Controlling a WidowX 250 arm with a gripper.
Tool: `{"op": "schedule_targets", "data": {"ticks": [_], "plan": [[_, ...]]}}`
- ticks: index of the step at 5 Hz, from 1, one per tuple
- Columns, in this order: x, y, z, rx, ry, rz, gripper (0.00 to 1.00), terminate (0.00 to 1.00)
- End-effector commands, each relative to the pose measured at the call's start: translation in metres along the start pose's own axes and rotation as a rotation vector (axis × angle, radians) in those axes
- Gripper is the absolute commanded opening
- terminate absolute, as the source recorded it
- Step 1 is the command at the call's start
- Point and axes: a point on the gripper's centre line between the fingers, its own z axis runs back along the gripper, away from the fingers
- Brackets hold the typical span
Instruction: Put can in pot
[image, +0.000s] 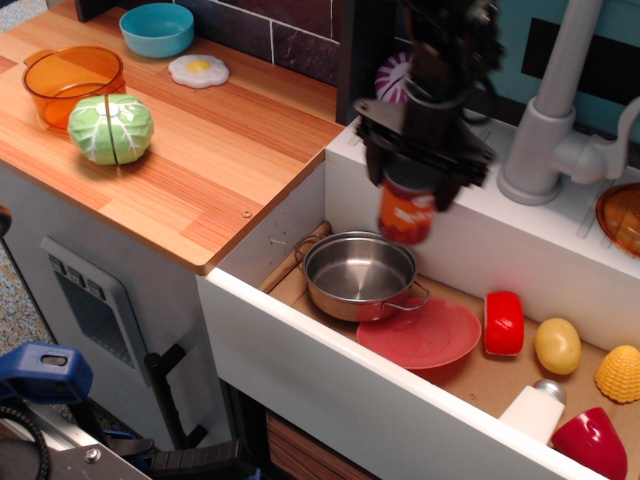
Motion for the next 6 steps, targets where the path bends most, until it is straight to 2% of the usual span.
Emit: {"op": "schedule_targets", "data": {"ticks": [1, 2, 3, 5, 6], "plan": [[-0.003, 0.0, 0.011, -0.011, -0.041, 0.013, 0.0, 0.0], [-0.005, 0.012, 0.015, 0.031, -0.036, -0.023, 0.0, 0.0], [-0.004, 0.017, 0.017, 0.032, -0.084, -0.021, 1.0, 0.0], [-0.004, 0.017, 0.017, 0.032, -0.084, -0.021, 1.0, 0.0], [-0.004, 0.017, 0.017, 0.032, -0.084, -0.021, 1.0, 1.0]]}}
